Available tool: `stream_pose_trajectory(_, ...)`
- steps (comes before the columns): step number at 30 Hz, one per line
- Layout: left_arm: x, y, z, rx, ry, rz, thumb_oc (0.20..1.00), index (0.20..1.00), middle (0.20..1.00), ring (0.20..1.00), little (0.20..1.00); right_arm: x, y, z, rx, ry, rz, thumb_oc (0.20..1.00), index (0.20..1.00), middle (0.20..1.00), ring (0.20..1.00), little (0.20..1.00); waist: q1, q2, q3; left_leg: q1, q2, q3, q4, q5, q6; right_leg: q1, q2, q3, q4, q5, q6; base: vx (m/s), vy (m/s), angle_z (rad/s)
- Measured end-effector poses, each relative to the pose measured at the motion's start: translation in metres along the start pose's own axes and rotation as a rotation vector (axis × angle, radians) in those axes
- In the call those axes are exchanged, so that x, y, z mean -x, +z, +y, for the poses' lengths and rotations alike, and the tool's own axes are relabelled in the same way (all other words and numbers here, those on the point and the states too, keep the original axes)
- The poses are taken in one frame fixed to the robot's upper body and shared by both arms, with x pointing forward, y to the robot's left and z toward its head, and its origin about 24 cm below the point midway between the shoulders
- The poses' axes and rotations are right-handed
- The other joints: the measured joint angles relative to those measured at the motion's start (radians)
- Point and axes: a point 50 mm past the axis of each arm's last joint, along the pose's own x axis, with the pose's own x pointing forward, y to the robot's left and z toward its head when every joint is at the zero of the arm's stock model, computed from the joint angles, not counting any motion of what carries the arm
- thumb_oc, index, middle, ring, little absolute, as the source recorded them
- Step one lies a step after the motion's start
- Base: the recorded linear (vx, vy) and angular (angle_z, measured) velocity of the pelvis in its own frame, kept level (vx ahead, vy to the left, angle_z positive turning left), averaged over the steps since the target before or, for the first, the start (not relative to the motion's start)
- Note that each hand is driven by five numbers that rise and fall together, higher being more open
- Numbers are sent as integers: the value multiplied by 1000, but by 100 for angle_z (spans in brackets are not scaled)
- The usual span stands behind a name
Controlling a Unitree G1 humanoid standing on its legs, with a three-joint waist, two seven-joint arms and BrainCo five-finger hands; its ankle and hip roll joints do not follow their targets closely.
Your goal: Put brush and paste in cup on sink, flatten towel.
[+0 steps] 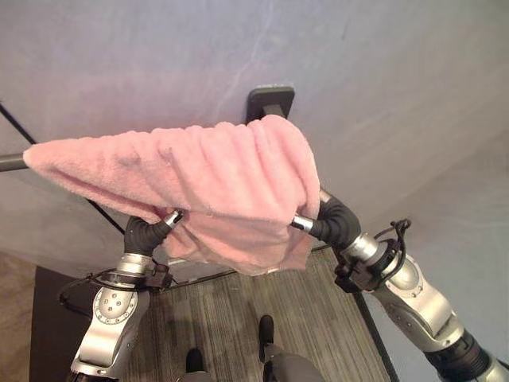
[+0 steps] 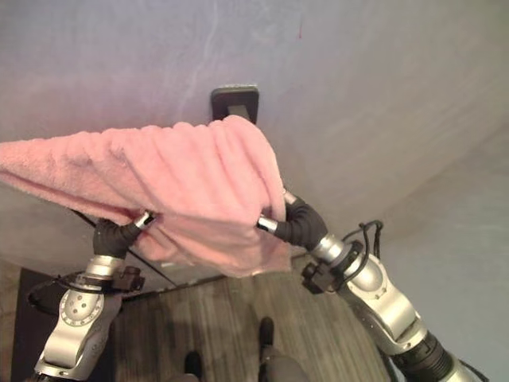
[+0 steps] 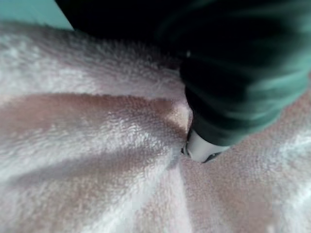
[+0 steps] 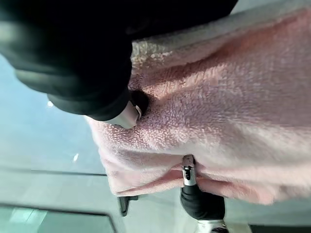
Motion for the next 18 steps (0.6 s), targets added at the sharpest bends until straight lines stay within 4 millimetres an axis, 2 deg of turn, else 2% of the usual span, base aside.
stream_pose_trajectory(4,-5,15,8,-7,64,-83,200,200,200,200,200,-34,21,13,42,132,-125,200,200,200,200,200,4,0,0,2,0,6,0,0,0,-2,3,7,0,4,-1,-11,-1,-4)
stream_pose_trajectory(7,-5,21,14,-7,106,-118,200,200,200,200,200,-44,25,22,39,170,-157,200,200,200,200,200,26,0,0,1,2,5,0,0,0,-2,3,6,0,4,-1,-11,-10,1)
stream_pose_trajectory(11,-3,24,24,-7,194,-135,200,200,200,200,200,-63,12,38,15,238,-135,200,200,200,200,200,62,0,0,1,2,-3,1,0,0,-1,1,-3,0,3,-1,-5,-9,5)
stream_pose_trajectory(15,2,20,34,-17,266,-111,200,200,200,200,200,-68,-3,35,7,202,-79,200,200,200,200,200,100,1,0,-3,3,-20,1,3,-4,1,-2,-19,0,1,2,-5,-9,12)
stream_pose_trajectory(18,9,15,36,-13,277,-77,200,200,200,200,200,-68,-7,36,13,196,-54,200,200,200,200,200,113,1,1,-4,1,-24,1,3,-4,2,-5,-24,0,0,3,6,3,4)
